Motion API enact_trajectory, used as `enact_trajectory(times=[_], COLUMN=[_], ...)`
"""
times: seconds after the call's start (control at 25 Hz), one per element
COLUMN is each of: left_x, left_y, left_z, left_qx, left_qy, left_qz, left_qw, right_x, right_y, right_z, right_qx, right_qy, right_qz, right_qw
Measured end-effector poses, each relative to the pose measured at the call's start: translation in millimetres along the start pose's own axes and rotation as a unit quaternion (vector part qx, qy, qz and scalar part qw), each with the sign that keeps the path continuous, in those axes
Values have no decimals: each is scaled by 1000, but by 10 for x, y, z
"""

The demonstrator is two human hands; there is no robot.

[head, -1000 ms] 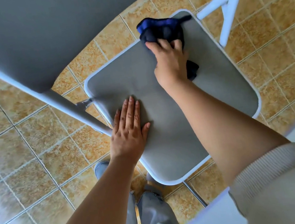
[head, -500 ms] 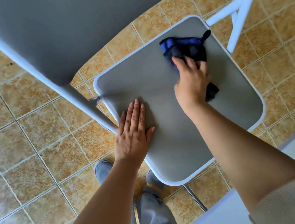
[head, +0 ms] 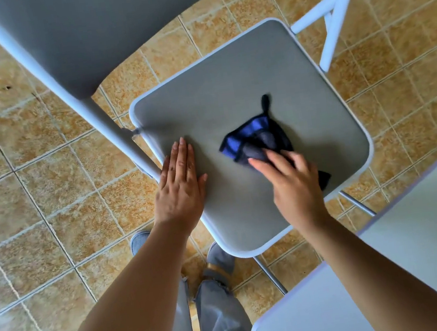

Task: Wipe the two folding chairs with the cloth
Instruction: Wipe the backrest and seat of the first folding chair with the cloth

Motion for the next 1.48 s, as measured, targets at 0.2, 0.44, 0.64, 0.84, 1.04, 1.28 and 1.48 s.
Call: enact_trajectory(times=[0.2,0.44,0.64,0.84,1.04,1.28,1.48], left_x=[-3,-1,-11,-10,29,32,24], left_y=[-42,-44,-33,-59,-101,-98,-116], left_z=[-12,-26,-28,-48,-143,-166,-153], left_qx=[-4,2,10,11,0,9,8], left_qy=[5,9,8,11,33,27,29], left_qz=[5,14,8,1,-15,-8,-6], left_qw=[1000,1000,1000,1000,999,1000,1000], right_x=[-108,447,767,332,-257,472,-139], right_y=[64,-9,25,109,-2,20,48], right_z=[-104,921,377,-521,73,30,-567], right_qx=[-54,-77,-24,-56,-65,-34,-72], right_qy=[-215,-146,-149,-344,-219,-101,-287], right_qz=[-12,25,41,11,-5,15,-22], right_qw=[975,986,988,937,974,994,955])
Point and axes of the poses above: each hand's wrist, its own x-axis away from the middle knuckle, its own y-axis out of the back of the hand, z = x × y, the point moved 4 cm from there along -x, towards the middle knuckle, and after that the axes turned 1 degree about -y, right-handed, at the moved point
